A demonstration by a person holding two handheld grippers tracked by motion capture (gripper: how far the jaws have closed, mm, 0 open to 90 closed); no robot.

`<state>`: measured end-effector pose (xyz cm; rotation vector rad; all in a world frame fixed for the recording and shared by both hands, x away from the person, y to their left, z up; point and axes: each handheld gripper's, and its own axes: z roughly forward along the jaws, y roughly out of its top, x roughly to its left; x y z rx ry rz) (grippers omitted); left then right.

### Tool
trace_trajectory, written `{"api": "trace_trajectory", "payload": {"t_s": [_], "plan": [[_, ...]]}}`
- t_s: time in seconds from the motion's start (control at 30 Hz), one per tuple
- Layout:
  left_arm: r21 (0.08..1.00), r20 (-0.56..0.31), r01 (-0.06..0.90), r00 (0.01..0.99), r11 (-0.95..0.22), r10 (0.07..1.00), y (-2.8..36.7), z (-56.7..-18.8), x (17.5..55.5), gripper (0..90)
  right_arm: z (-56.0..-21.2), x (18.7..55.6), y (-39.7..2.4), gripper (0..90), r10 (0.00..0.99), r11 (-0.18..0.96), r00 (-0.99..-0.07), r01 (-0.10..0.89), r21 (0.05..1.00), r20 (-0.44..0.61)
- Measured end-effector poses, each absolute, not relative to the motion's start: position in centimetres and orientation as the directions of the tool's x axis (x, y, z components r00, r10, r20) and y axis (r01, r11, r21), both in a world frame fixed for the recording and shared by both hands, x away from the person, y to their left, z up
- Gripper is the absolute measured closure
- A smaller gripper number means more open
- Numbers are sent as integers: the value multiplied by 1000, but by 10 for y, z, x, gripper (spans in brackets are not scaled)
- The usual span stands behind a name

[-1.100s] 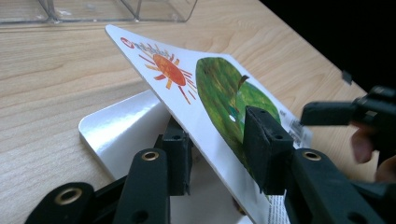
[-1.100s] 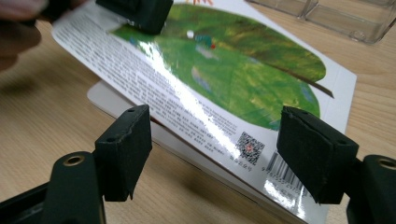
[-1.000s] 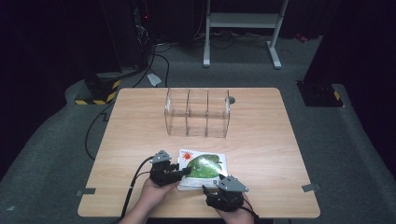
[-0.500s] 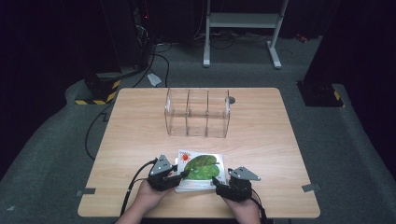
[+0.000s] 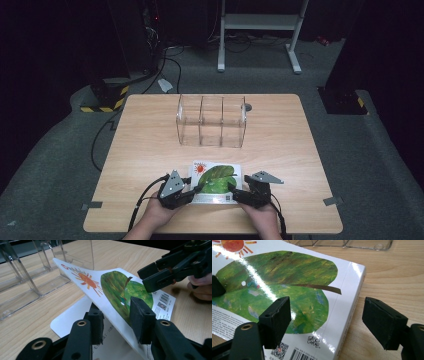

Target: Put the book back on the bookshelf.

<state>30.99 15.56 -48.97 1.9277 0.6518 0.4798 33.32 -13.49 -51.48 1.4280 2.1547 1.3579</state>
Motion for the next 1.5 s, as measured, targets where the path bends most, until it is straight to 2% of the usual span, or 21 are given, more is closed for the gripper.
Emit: {"api": "trace_trajectory", "payload": {"t_s": [0.37,0.93,1.13,1.5], "plan": [[912,80,196,777,-361,624,155,-490,306,641,-521,344,-132,185,779,66,-497,671,739,382],[906,107,185,771,-381,628,154,-492,305,640,-523,348,-131,172,764,78,-497,704,706,412],[903,98,199,766,-379,636,155,-493,306,660,-519,342,-132,275,787,71,-500,655,752,361],[906,70,225,755,-358,651,157,-494,307,673,-513,336,-131,336,812,72,-496,607,791,307]]}}
